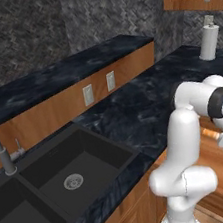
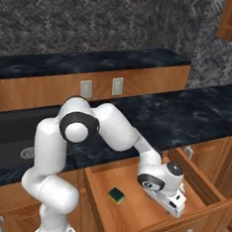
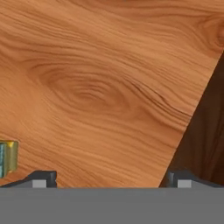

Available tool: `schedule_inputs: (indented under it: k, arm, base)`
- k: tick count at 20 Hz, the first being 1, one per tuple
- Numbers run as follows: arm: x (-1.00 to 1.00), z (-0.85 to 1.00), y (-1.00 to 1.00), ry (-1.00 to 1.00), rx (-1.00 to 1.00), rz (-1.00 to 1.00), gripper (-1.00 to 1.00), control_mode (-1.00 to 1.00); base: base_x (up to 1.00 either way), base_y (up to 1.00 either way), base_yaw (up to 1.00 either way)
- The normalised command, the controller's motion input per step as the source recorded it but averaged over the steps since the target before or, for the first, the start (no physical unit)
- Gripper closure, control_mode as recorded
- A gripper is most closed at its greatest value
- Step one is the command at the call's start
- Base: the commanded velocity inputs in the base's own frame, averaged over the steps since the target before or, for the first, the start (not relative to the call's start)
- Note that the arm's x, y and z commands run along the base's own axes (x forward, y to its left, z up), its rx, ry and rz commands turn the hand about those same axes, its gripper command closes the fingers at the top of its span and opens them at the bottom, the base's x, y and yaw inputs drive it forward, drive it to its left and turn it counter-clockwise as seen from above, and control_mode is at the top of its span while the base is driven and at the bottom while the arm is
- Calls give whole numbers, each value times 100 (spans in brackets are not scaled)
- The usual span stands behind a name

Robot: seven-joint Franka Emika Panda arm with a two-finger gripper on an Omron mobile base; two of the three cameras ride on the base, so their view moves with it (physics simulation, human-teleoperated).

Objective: Restock the sink supplies by placing the sponge and soap dispenser on the counter and next to the sink. Make sure the soap dispenser is upright.

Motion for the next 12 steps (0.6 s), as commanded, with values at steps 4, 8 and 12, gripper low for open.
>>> schedule_inputs:
  k: [4,8,12]
  arm:
    - [-50,4,-91,3,11,4,-100,-100]
    - [38,71,-32,3,0,13,-100,-100]
    - [68,20,-1,0,0,23,-100,-100]
  base:
    - [0,0,0]
    - [0,0,0]
    - [0,0,0]
